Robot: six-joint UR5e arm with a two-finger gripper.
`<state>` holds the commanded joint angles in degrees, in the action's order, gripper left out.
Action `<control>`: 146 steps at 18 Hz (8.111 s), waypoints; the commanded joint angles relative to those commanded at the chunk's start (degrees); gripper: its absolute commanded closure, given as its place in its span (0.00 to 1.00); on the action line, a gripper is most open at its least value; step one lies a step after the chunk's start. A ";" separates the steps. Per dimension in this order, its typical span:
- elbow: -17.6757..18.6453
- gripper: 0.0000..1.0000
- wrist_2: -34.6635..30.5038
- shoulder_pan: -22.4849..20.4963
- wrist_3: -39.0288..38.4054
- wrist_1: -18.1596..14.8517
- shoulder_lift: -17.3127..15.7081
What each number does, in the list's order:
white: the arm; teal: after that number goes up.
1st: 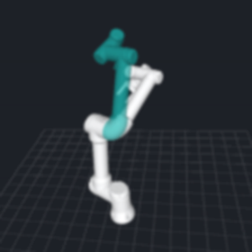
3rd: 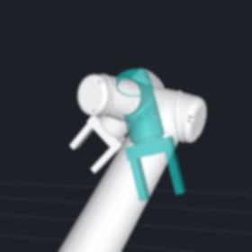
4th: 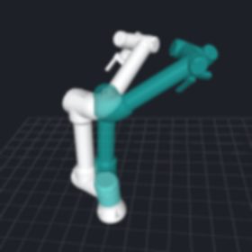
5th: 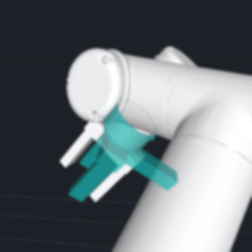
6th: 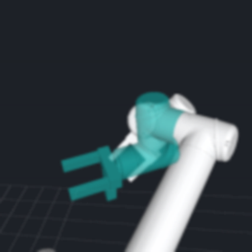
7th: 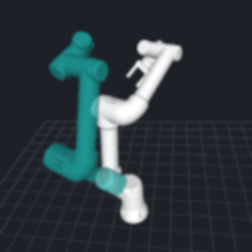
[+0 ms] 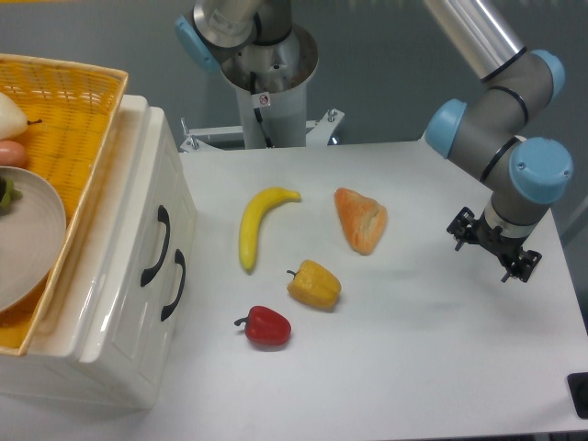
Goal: Slide the top white drawer open
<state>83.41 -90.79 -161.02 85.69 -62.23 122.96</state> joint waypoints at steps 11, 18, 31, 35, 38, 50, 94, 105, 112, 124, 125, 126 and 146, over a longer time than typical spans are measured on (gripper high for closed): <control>5.44 0.00 12.64 -2.63 0.18 2.28 -2.98; 11.86 0.00 12.66 -1.76 -4.30 2.29 -7.47; 15.47 0.00 5.10 5.44 -22.39 1.41 -14.15; 14.59 0.00 5.45 7.64 -26.10 -2.18 -16.78; 11.53 0.00 5.54 11.42 -34.42 -8.42 -17.49; 6.06 0.00 13.00 23.02 -50.44 -17.66 -19.16; 2.37 0.00 23.55 30.94 -68.03 -19.51 -15.73; 2.46 0.00 23.47 31.73 -67.94 -19.42 -14.24; 2.46 0.00 23.20 31.82 -67.67 -18.81 -14.41; 2.46 0.00 19.07 33.22 -67.33 -16.96 -14.41; 2.46 0.00 19.07 33.22 -67.32 -16.96 -14.41; 2.46 0.00 18.99 33.31 -67.24 -16.96 -14.41; 2.37 0.00 17.67 33.22 -66.01 -16.96 -15.38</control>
<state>85.78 -73.12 -127.79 19.69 -79.19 107.58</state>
